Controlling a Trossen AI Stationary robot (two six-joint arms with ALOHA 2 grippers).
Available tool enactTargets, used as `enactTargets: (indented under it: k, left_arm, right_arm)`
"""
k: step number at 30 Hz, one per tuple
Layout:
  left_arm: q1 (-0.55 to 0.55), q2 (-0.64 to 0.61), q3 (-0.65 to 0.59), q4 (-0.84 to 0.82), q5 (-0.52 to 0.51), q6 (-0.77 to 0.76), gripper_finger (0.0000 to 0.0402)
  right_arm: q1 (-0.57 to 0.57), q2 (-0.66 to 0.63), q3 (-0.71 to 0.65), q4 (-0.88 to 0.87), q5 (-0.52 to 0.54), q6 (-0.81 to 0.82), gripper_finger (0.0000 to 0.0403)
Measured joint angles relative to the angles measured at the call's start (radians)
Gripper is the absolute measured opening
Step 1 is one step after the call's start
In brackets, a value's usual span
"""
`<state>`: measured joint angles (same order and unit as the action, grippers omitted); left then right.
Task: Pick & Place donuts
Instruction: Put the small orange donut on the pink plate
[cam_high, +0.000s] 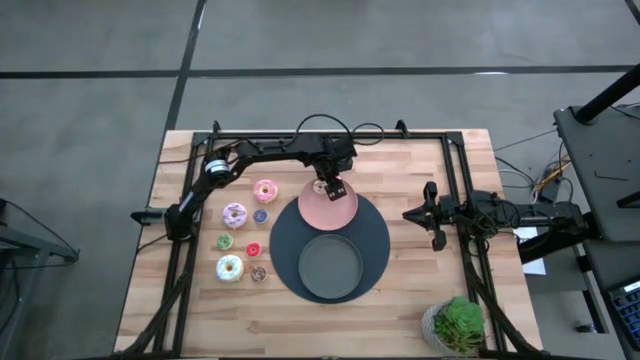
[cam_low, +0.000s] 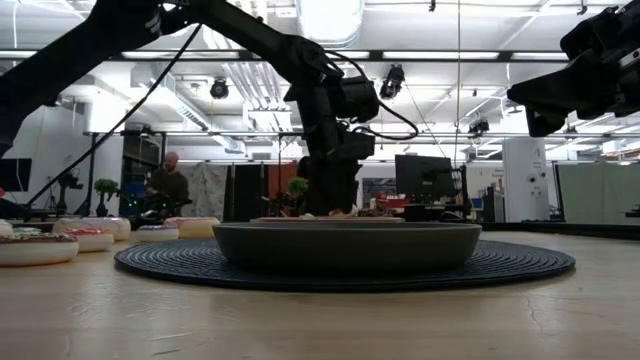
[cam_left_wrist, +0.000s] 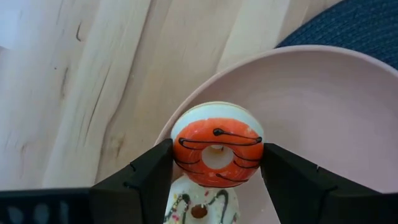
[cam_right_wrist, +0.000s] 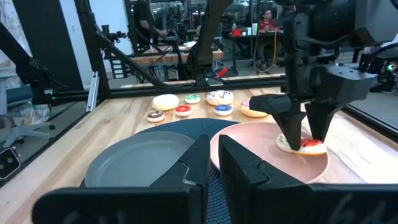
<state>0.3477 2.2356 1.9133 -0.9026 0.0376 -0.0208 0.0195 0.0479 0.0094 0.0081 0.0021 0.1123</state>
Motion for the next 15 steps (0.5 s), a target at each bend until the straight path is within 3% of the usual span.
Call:
enactTargets:
  k: [15]
  left_arm:
    - [-0.002,0.008,0.000,0.042,0.000,-0.002,0.0208]
  right_arm:
    - [0.000,0.000,0.000,0.000,0.000,0.000,0.0029]
